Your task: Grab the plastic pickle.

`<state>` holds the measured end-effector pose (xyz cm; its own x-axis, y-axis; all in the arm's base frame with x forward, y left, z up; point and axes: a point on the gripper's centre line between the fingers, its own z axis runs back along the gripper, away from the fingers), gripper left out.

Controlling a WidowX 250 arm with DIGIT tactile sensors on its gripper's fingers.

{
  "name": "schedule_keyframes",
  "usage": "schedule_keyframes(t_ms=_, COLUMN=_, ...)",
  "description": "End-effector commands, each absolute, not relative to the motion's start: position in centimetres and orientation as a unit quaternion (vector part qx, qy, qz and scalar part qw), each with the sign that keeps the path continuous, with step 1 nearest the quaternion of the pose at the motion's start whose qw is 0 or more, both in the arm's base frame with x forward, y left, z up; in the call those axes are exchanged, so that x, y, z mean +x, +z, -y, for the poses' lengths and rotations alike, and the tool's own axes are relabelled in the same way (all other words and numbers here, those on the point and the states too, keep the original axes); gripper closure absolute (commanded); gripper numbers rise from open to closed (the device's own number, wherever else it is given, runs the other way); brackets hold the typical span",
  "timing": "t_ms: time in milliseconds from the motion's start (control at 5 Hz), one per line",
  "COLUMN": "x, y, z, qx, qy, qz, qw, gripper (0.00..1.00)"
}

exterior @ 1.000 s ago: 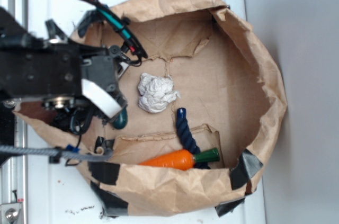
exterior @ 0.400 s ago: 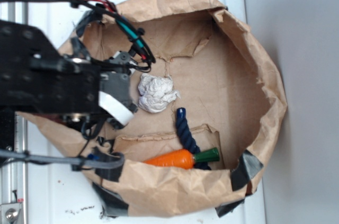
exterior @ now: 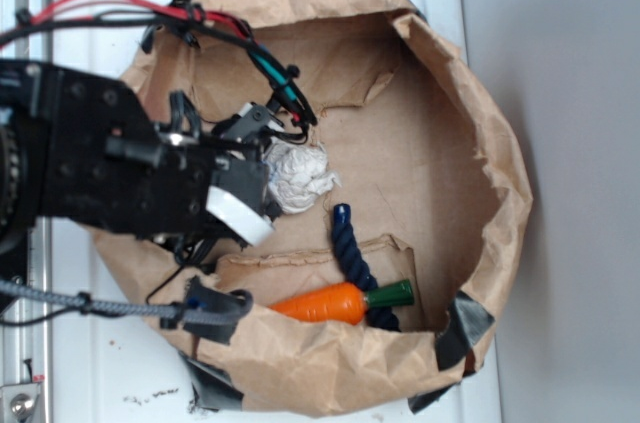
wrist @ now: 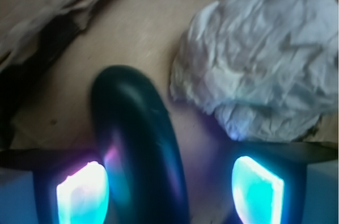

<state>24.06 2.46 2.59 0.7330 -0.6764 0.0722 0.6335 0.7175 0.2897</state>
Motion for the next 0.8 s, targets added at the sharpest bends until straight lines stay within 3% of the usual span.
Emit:
schedule_keyframes(t_ms=0, x=23.9, y=0.8, z=-1.8, qx=0.143, qy=-0.368, qz=0.099, qw=0.914, gripper=0.00)
schedule_keyframes(t_ms=200, x=24.8, y=0.8, z=-1.8, qx=0.131, qy=-0.346, qz=0.078, qw=0.926, gripper=1.00)
schedule_keyframes(t_ms=600, x=25.7, y=2.9, z=-2.6, qx=0.128, qy=-0.308, qz=0.089, qw=0.939, gripper=1.00)
